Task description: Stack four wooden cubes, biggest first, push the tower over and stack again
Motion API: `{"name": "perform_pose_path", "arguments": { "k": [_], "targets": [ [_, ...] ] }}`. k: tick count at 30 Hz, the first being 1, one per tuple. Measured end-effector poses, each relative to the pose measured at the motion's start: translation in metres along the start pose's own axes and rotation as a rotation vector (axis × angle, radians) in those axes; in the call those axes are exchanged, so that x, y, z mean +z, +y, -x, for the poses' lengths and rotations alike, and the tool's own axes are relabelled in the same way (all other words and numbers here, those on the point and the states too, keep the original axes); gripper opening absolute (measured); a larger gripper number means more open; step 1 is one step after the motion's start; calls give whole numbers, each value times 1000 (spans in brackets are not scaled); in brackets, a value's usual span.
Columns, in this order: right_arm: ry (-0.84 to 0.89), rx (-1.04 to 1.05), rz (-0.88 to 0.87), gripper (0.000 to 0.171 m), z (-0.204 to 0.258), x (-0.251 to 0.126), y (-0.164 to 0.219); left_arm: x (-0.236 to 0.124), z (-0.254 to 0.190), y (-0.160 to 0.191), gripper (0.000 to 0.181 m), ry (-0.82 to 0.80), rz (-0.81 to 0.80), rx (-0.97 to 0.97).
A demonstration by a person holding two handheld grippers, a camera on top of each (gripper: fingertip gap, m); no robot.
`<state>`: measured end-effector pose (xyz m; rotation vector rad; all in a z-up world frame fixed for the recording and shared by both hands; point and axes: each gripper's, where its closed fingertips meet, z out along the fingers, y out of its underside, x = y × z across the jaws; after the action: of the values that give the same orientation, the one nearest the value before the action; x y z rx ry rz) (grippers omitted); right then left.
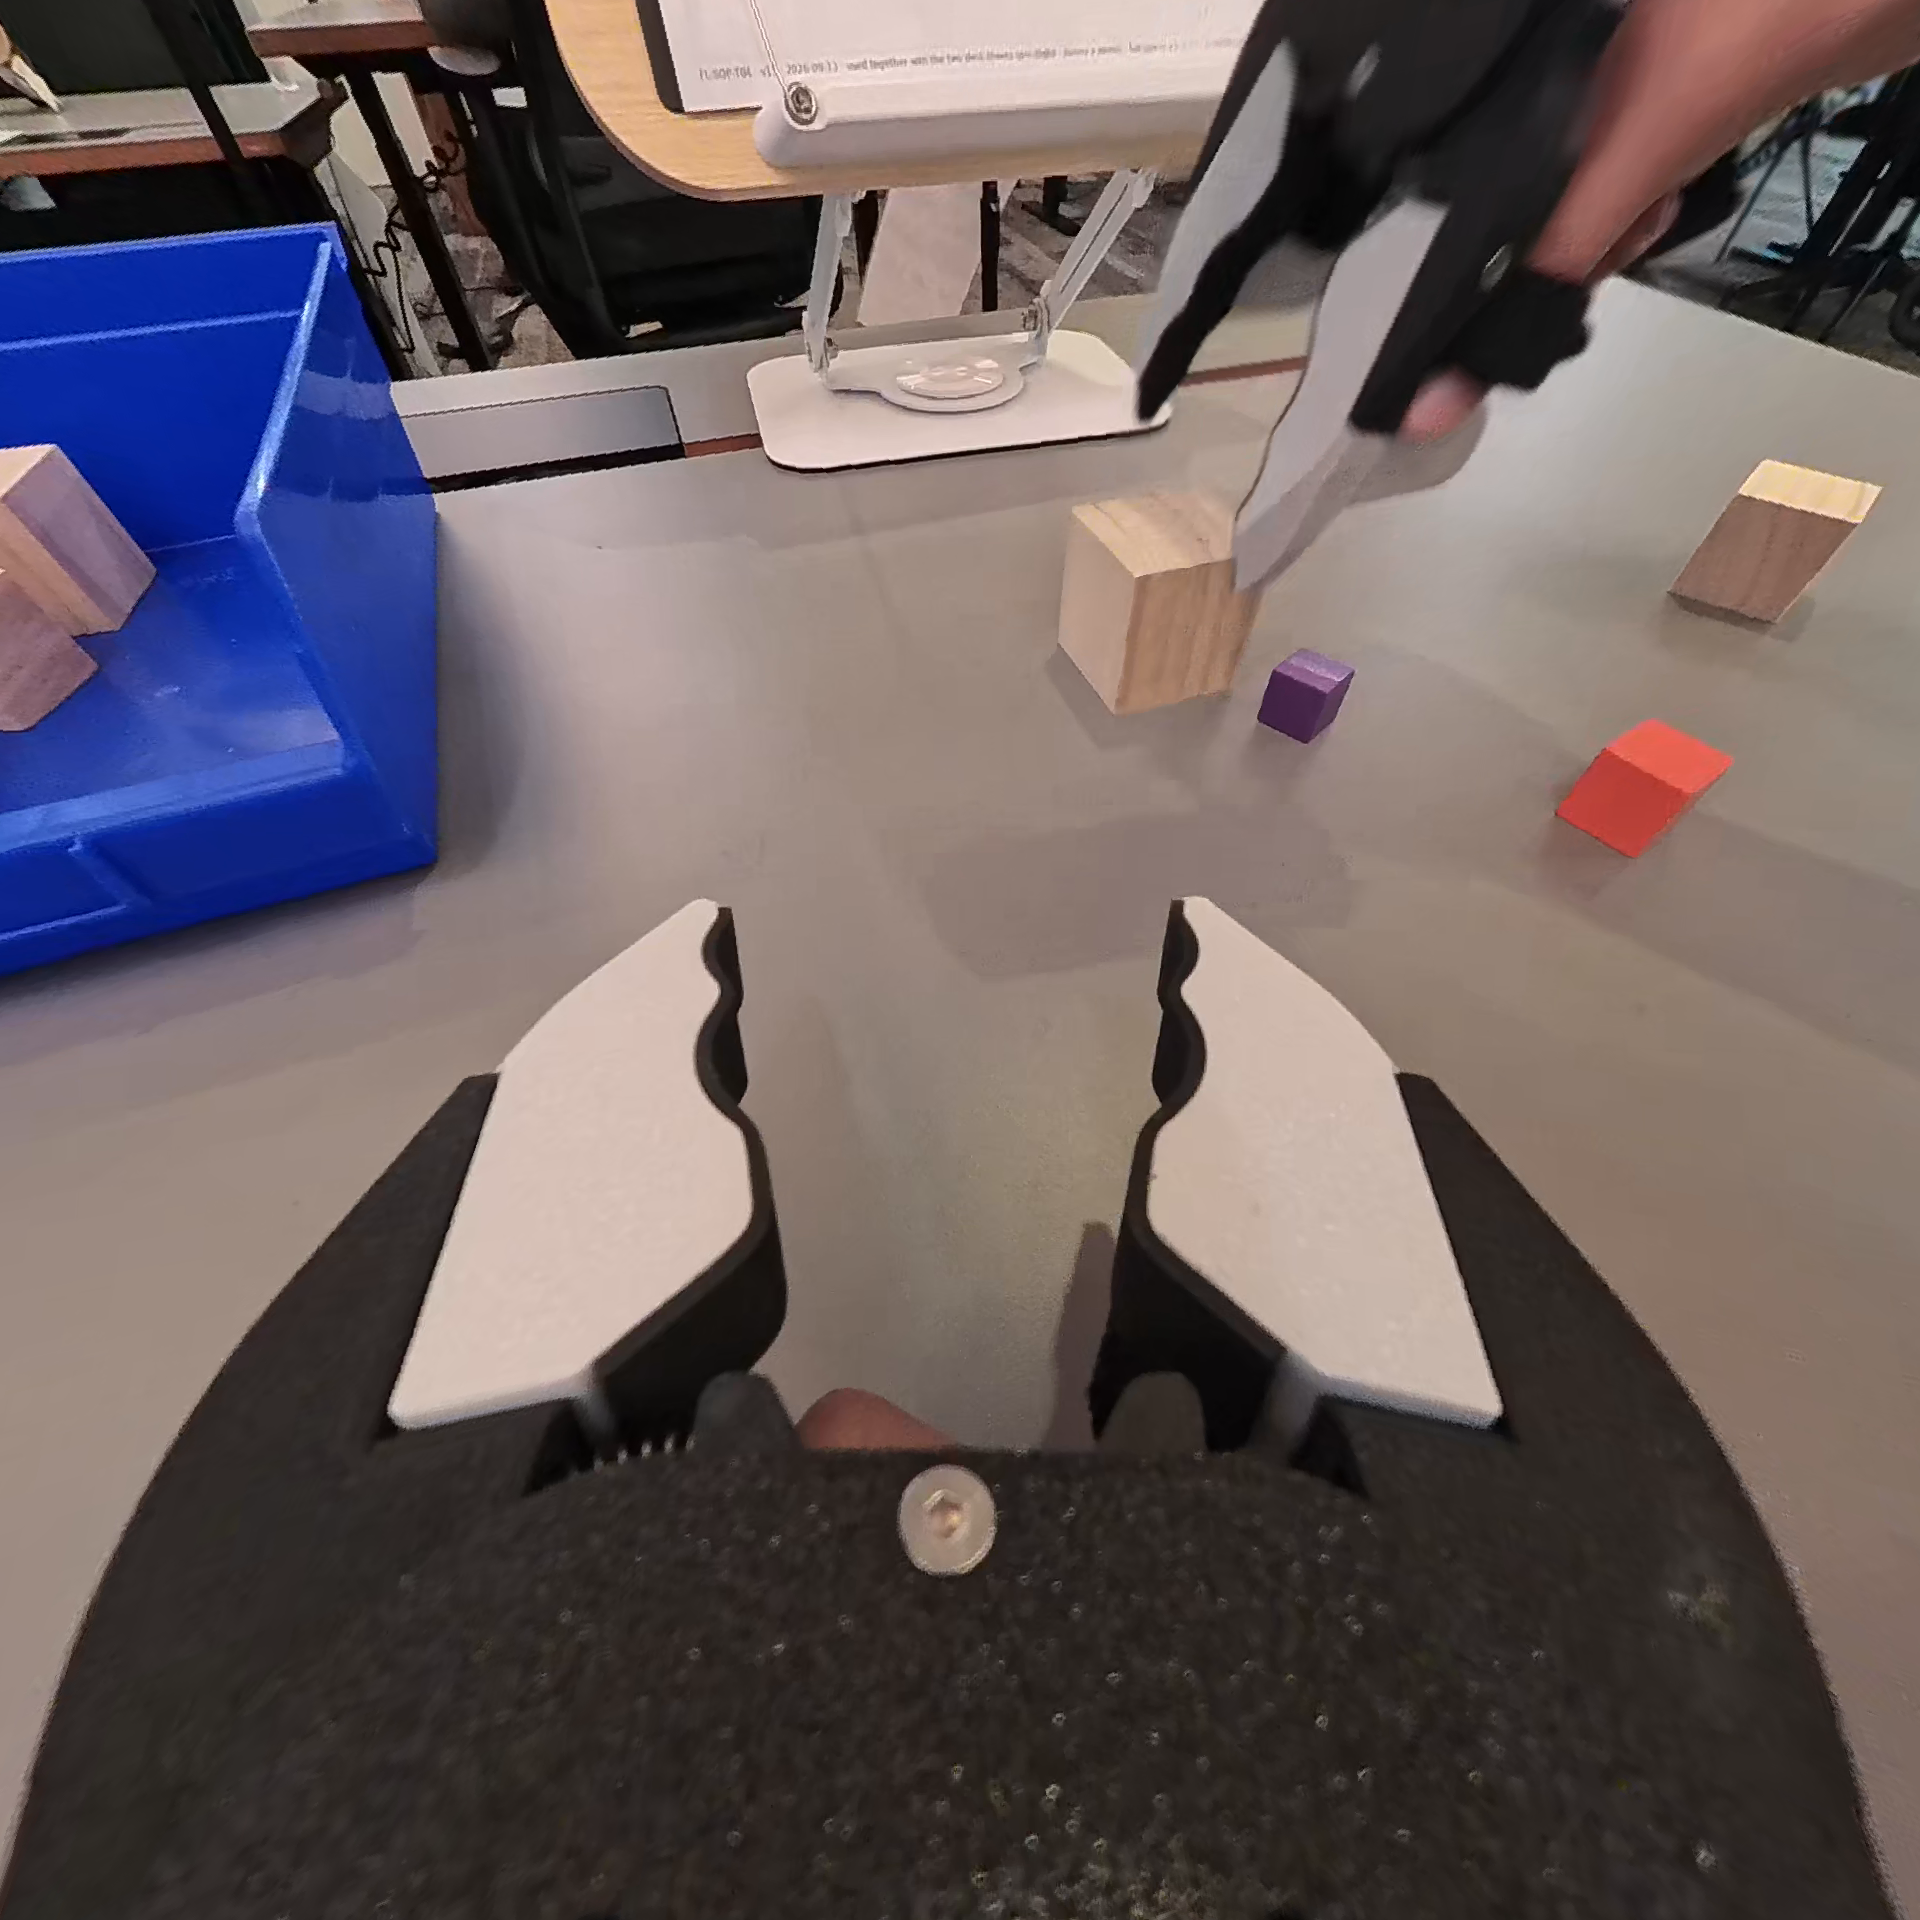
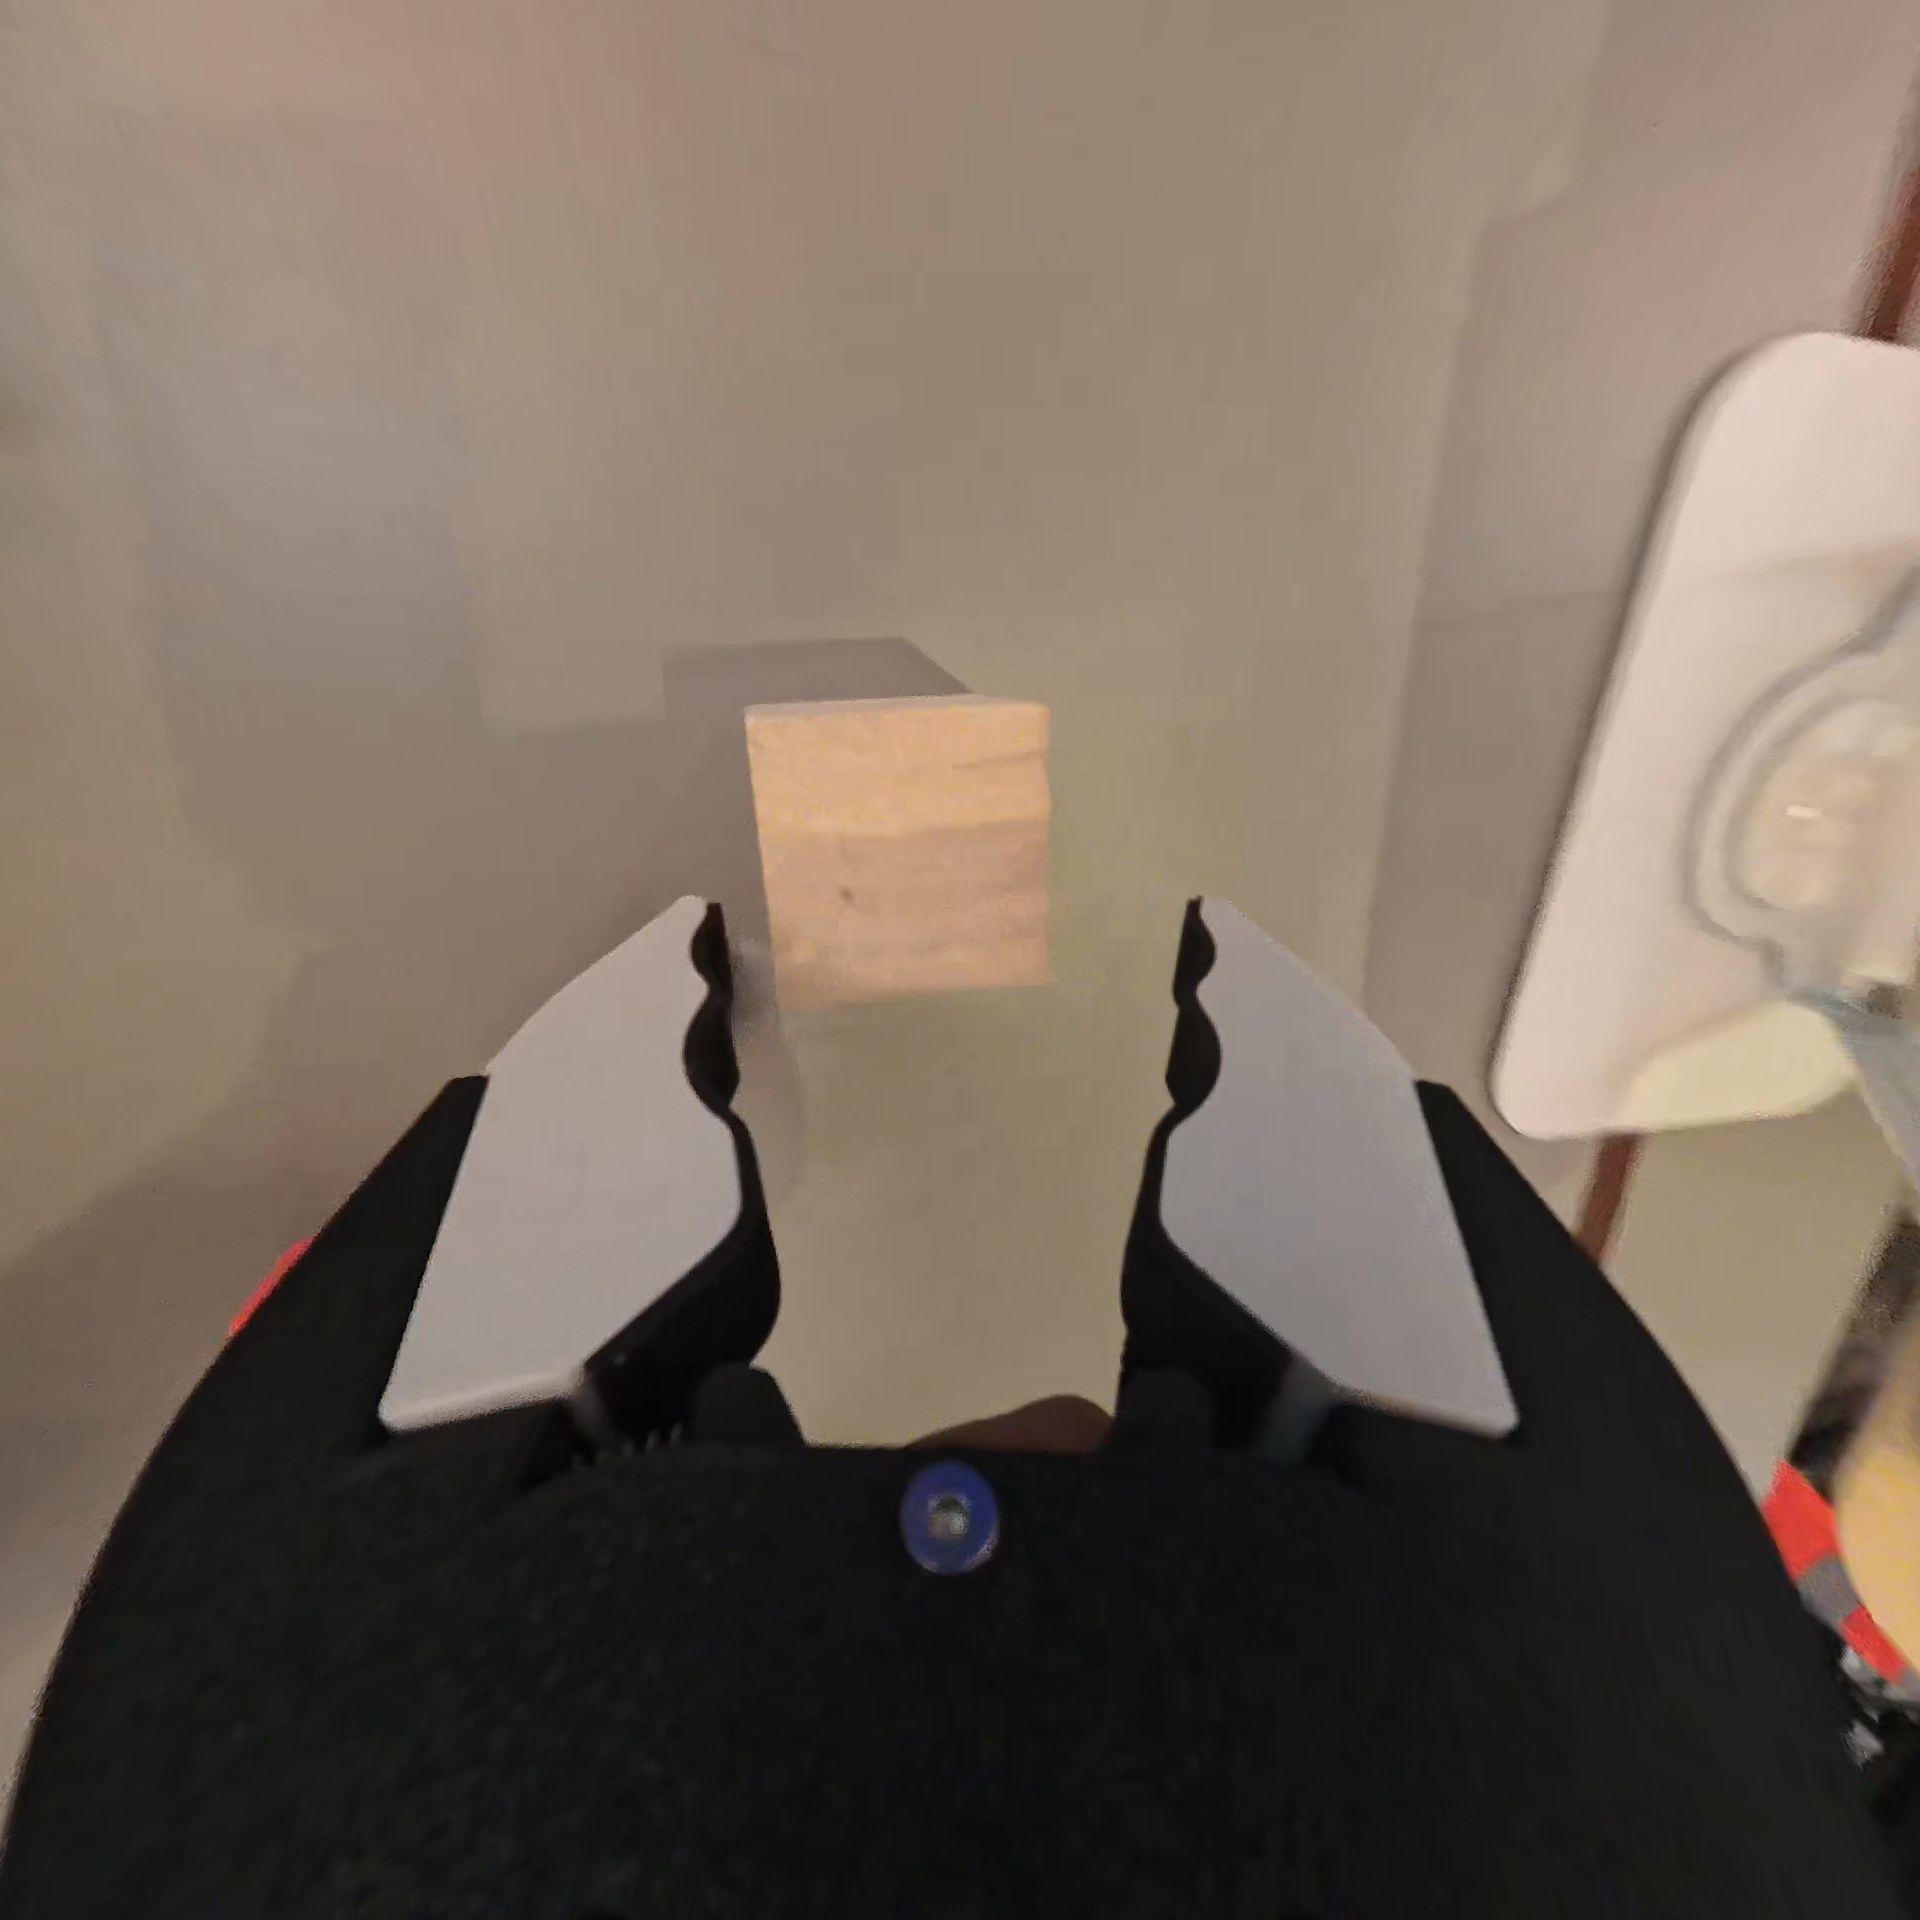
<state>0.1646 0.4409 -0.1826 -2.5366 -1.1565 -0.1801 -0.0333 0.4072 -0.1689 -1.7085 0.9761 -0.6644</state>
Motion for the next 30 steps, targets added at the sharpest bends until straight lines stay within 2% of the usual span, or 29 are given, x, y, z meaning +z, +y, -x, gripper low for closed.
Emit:
{"name": "perform_pose_path", "arguments": {
  "k": [4, 7, 8, 11, 14, 20, 30],
  "targets": [
    [264, 188, -218, 79, -7, -67, 9, -1, 1, -1, 77, -5, -7, -3],
    [490, 459, -372, 68, 12, -97, 39, 0, 2, 0, 77, -16, 2, -1],
    [544, 582, -385, 65, 25, -96, 56, 1, 3, 1, 77, -23, 3, 0],
    [647, 795, -287, 84, 75, -71, 108, -1, 7, -1, 77, -59, -9, -5],
    [765, 914, -299, 84, 107, -68, 133, -3, 12, -4, 77, -91, -38, -24],
    [848, 1093, -420, 85, 132, -79, 156, -6, 15, -6, 77, -93, -59, -45],
    [833, 1132, -457, 85, 137, -83, 163, -5, 9, -5, 77, -104, -50, 21]
  ]
}}
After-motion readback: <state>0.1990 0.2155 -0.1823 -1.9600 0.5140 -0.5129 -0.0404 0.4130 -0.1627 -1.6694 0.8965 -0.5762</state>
